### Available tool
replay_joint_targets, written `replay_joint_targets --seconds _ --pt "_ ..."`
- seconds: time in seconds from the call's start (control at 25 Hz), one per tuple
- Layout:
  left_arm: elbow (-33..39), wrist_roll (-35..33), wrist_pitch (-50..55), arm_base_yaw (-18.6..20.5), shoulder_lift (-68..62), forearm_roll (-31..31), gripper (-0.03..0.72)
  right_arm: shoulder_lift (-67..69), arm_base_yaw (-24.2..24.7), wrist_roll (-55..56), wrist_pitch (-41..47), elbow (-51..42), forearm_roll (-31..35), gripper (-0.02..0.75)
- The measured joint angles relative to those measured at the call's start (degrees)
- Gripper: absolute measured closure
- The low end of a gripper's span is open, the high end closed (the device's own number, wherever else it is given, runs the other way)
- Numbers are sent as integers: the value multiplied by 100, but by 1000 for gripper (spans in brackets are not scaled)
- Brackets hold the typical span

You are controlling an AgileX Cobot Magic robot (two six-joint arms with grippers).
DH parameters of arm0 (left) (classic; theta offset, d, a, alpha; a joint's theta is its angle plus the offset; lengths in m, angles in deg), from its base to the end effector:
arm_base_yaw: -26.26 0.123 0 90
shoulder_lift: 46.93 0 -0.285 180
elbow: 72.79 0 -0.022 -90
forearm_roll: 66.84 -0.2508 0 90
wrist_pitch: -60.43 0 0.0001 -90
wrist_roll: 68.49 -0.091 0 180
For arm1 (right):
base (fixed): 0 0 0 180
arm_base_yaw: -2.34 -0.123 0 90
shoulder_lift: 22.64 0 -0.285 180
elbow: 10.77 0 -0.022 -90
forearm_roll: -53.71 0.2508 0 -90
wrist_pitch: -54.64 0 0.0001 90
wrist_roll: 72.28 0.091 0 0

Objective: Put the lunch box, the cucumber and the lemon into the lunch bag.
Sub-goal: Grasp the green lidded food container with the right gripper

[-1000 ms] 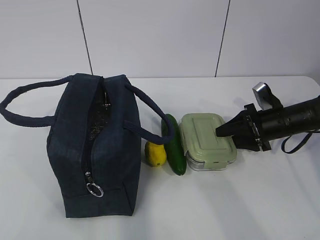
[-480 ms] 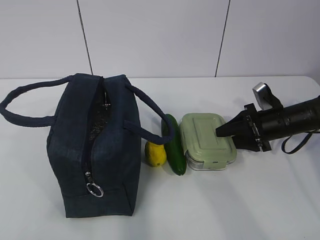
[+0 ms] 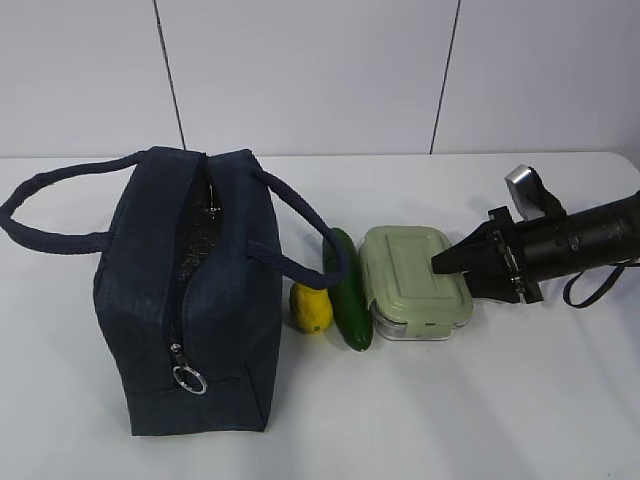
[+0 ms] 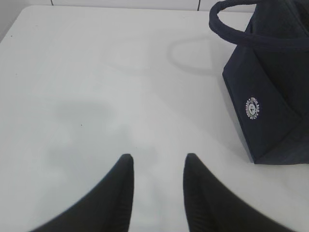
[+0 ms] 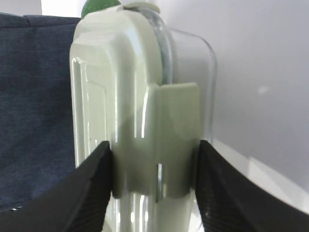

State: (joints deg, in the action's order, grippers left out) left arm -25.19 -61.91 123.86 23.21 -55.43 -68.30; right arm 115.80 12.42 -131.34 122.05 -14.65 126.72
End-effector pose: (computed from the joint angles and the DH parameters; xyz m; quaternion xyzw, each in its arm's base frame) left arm -0.0067 0.0024 0.2784 -0.0274 0.8635 -0.0296 0.5028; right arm 0.3940 0.0116 0.0844 0.0072 0.8570 0.5059 0.0982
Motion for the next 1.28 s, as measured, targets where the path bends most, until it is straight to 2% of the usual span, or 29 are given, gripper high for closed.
replay_joint_targets --seconds 1.28 --pt "0 0 0 0 0 0 435 0 0 21 14 0 0 370"
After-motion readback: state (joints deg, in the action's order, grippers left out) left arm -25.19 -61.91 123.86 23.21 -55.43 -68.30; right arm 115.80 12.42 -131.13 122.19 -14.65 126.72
